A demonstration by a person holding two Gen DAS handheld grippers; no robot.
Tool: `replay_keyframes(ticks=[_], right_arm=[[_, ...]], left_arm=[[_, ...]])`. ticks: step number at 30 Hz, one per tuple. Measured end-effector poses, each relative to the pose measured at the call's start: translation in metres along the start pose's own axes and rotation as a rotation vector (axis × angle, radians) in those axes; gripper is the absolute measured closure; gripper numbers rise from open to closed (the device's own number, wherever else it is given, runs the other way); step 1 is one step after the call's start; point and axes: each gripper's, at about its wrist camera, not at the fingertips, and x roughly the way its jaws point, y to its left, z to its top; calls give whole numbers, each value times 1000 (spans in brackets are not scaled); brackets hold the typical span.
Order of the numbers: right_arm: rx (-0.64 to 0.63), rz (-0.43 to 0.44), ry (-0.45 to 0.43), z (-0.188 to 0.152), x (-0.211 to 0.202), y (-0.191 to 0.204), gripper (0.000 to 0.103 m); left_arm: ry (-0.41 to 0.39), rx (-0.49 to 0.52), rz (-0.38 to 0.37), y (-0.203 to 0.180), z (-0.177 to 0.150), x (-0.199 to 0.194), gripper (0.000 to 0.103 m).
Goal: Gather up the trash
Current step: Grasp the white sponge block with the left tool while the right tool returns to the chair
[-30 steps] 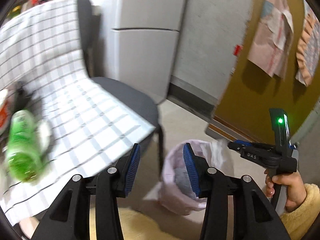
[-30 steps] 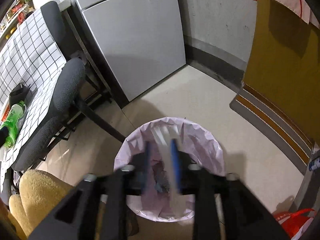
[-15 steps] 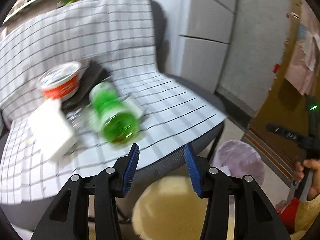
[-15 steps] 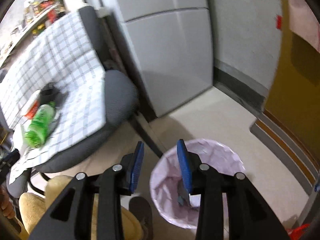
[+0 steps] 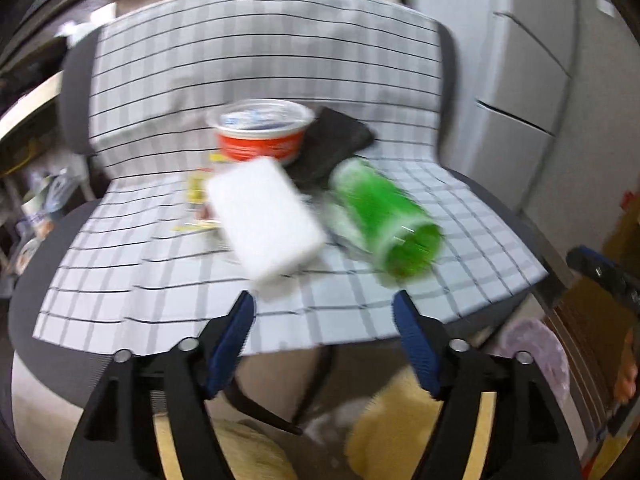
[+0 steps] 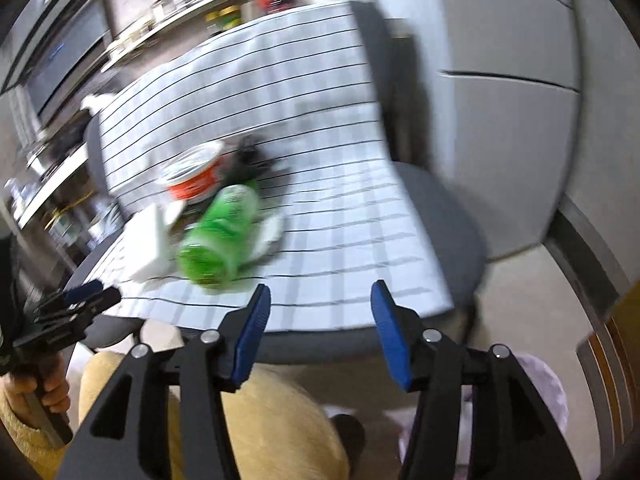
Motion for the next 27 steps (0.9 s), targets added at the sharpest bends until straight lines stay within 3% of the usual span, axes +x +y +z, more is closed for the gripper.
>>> replay_keyframes(ticks=[3, 6, 18, 21, 22, 27], right_arm=[[-55, 16, -12, 9, 13, 25, 46], [-71, 37, -14, 13, 25, 38, 42], [-58, 7, 21, 0, 34, 30, 40], [-58, 1, 26, 0, 34, 27, 40], [-59, -2, 27, 0, 34, 27, 40], [-72, -5, 20, 2, 31, 31, 39]], left_arm=[[-5, -90, 56, 18, 13, 9, 15], [-6, -148, 67, 21, 26, 22, 15], [71, -213, 231, 9, 54, 93, 15], [87, -230, 261, 13, 54, 102, 20], [94, -230, 254, 15, 53, 103, 31], [53, -209, 199, 23, 47, 79, 36]])
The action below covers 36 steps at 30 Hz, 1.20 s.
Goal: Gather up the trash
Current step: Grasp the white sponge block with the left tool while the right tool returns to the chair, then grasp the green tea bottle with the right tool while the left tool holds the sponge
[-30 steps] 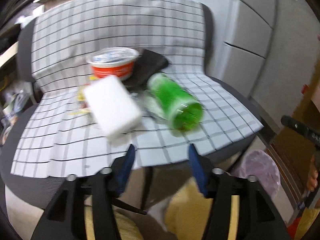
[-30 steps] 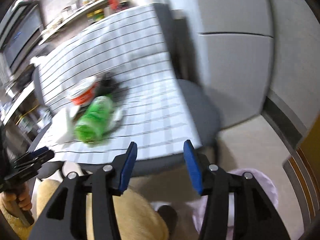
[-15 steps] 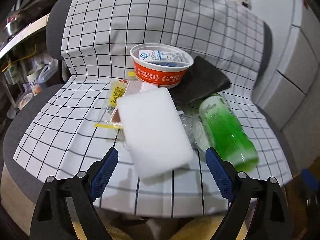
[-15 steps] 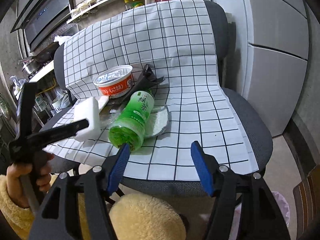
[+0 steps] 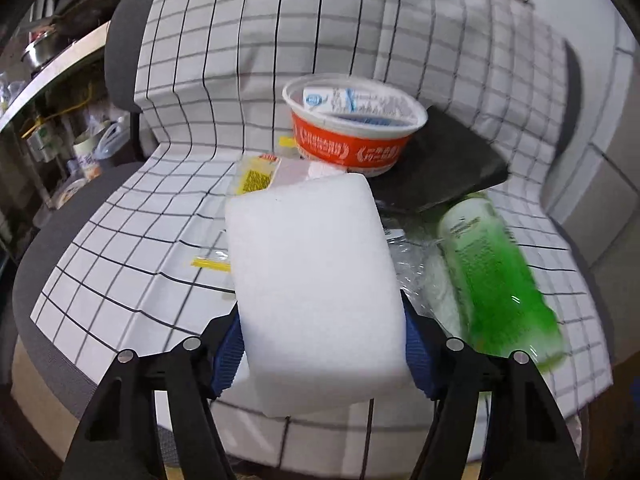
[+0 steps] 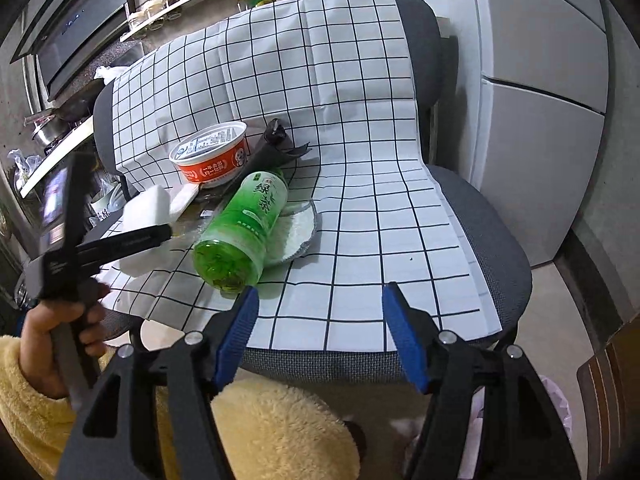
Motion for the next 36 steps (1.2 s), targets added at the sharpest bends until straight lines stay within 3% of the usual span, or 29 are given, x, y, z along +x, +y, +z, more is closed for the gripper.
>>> replay_keyframes(ticks=[3, 7, 16, 27, 29, 36], right_arm=[[-16, 14, 0, 6, 4, 8, 34], [-47, 48, -3, 22, 15, 28, 31], [-72, 54, 34, 61, 83, 71, 29], [-146, -95, 189, 71, 165, 95, 31], [-159, -106, 201, 69, 168, 97, 41], [-105, -59, 101, 66, 121, 75, 46]], left_arm=[[-36, 35, -94, 14, -5, -29, 36], [-44, 89, -163, 28, -14, -55, 36], [-89, 115, -156, 46, -22, -68, 35], [-73, 60, -156, 66, -18, -54, 34], [-69, 56, -154, 66, -19, -53, 34], [-73, 75, -169, 55, -21, -62, 34]])
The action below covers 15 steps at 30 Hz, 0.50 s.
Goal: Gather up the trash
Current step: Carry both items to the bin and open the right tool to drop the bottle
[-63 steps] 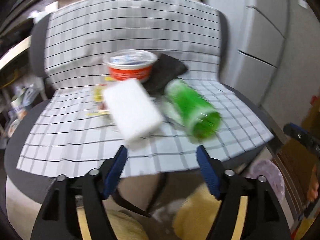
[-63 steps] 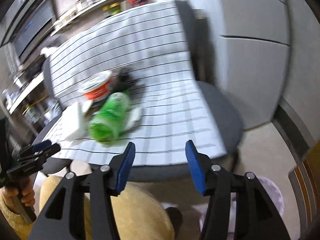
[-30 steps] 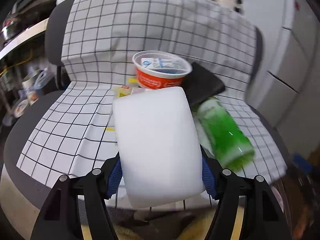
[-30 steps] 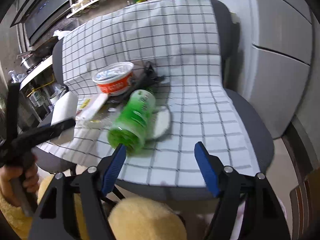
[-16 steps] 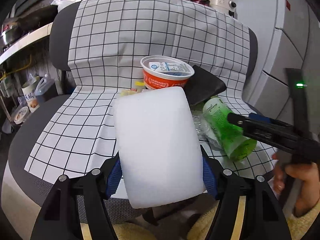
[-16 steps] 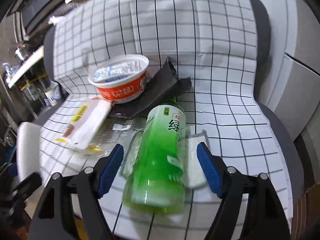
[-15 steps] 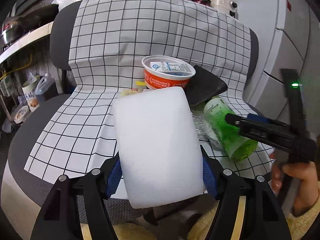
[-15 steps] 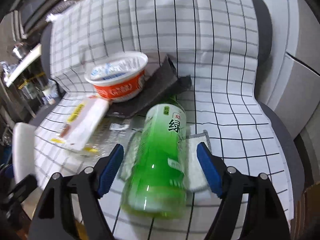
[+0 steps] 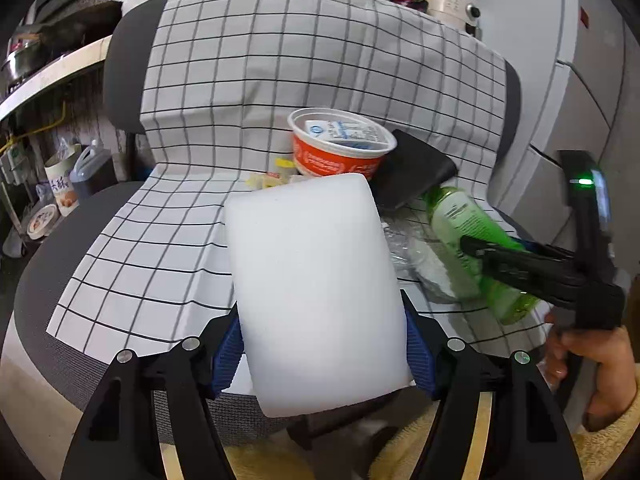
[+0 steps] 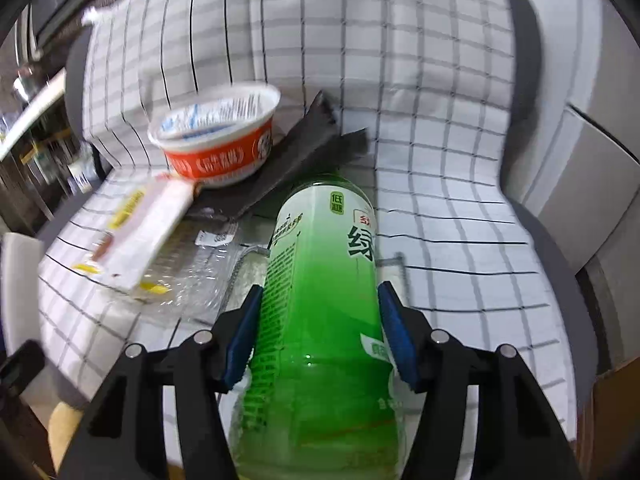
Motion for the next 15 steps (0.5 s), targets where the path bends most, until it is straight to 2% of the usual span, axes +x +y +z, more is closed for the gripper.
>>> replay_keyframes(ticks=[6, 12, 15], right_arm=[[45, 19, -150, -23, -74, -38, 46], [117, -28, -242, -51, -139, -84, 46], [153, -85, -258, -74, -165, -107, 46]], left_arm=[[-3, 79, -96, -47, -5, 0, 34], [5, 196, -237, -113, -13, 1, 34], [13, 250, -292, -142, -21, 1, 34]])
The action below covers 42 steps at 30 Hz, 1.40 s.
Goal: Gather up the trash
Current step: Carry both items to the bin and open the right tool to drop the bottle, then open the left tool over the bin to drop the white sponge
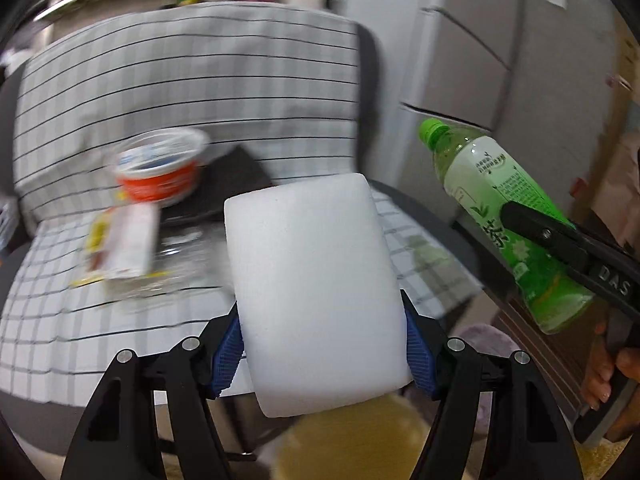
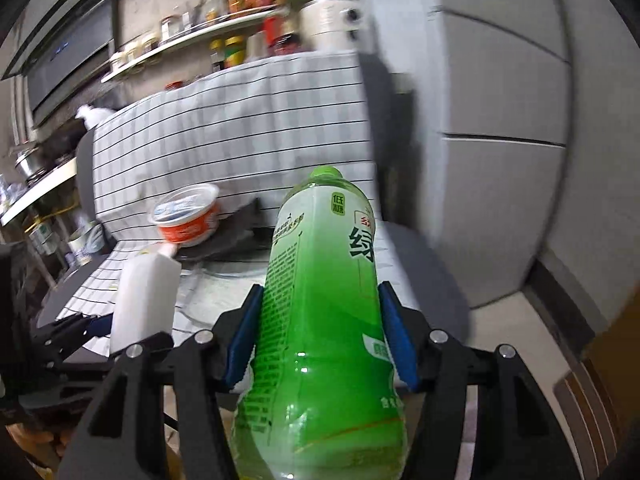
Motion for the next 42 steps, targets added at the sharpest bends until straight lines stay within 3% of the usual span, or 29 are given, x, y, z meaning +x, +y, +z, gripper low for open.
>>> replay_keyframes(ticks=[7, 11, 13, 14, 15, 25, 34, 39, 42], right_arm=[[114, -259, 14, -45, -48, -92, 46], [191, -346, 34, -69, -56, -132, 44], [227, -367, 65, -80, -52, -146, 36], [235, -372, 77, -85, -51, -150, 28], [244, -378, 88, -89, -49, -155, 27], [300, -351, 25, -92, -63, -169, 26], [322, -392, -71, -82, -95, -187, 26], [348, -448, -103, -84, -116, -206, 26], [362, -465, -104, -86, -121, -214, 26]], left_arm=[[43, 123, -143, -79, -2, 24, 34], [67, 172, -187, -112, -6, 33, 34], [83, 192, -197, -124, -8, 37, 34], [88, 196, -198, -127, -8, 39, 34], [97, 204, -200, -132, -9, 41, 34], [154, 281, -240, -161, -21, 58, 33], [151, 414, -369, -229, -29, 72, 31], [164, 426, -416, -263, -33, 91, 25], [175, 422, -406, -273, -36, 104, 15]])
